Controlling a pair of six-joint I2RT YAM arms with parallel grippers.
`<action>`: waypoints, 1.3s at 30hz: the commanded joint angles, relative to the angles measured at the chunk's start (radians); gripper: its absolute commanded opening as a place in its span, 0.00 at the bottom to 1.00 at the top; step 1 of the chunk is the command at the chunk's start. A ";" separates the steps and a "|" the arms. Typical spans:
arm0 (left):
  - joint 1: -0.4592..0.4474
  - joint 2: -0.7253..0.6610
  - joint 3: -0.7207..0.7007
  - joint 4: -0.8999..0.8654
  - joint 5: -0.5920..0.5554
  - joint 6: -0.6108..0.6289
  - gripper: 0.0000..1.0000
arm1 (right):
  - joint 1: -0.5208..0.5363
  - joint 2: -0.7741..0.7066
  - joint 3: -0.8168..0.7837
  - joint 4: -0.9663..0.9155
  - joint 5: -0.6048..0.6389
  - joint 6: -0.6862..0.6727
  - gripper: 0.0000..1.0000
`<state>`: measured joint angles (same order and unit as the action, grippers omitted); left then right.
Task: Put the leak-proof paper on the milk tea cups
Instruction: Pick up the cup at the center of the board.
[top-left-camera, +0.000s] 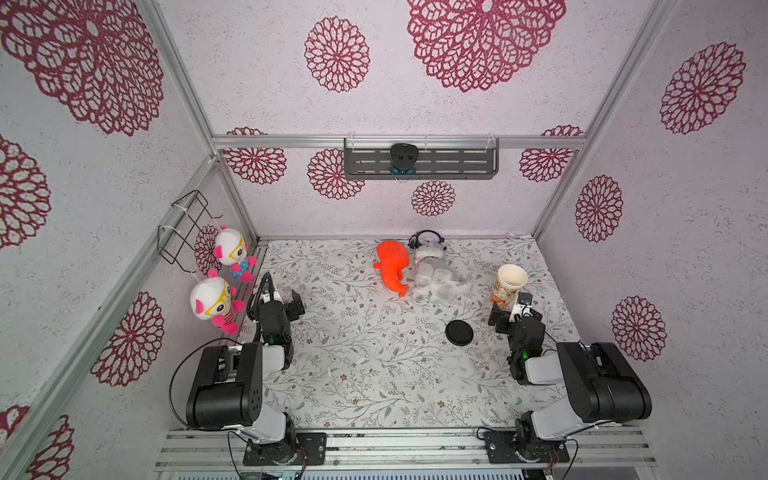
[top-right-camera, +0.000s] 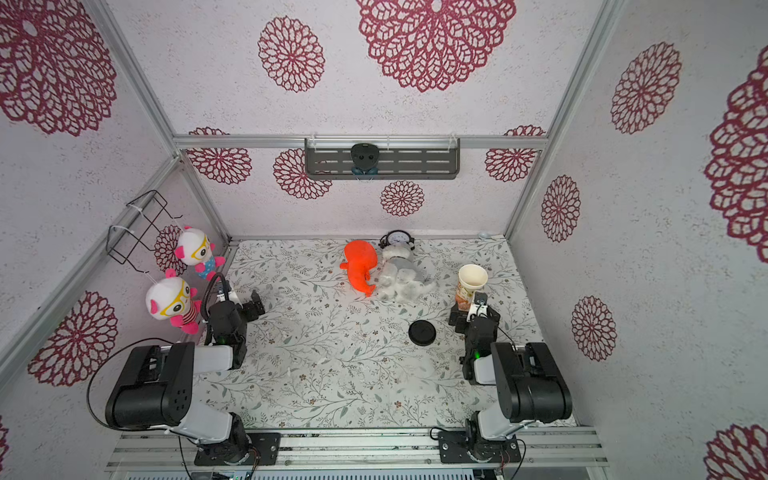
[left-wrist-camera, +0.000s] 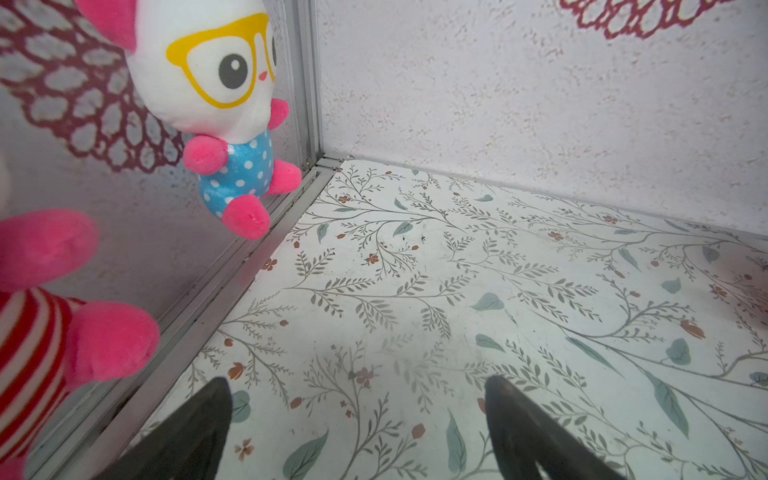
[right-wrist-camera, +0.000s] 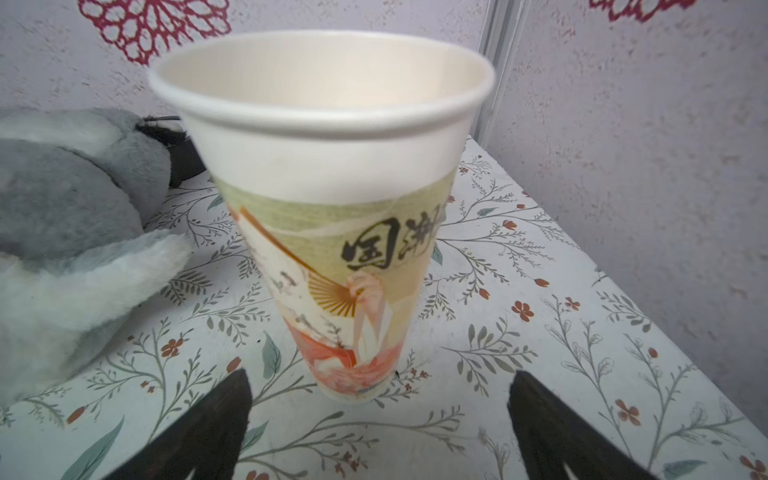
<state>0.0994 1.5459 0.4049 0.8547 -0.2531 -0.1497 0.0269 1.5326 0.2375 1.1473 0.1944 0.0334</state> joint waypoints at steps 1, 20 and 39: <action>0.007 0.007 0.015 0.024 0.002 0.015 0.98 | -0.004 0.002 0.029 0.027 -0.004 -0.020 0.99; 0.006 0.007 0.015 0.022 0.002 0.014 0.97 | -0.004 0.003 0.029 0.027 -0.004 -0.019 0.99; -0.035 -0.272 0.272 -0.643 -0.001 -0.011 0.97 | 0.013 -0.260 0.110 -0.368 -0.018 0.027 0.99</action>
<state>0.0696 1.3418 0.5957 0.4618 -0.3084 -0.1577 0.0341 1.3754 0.2687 0.9539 0.1864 0.0307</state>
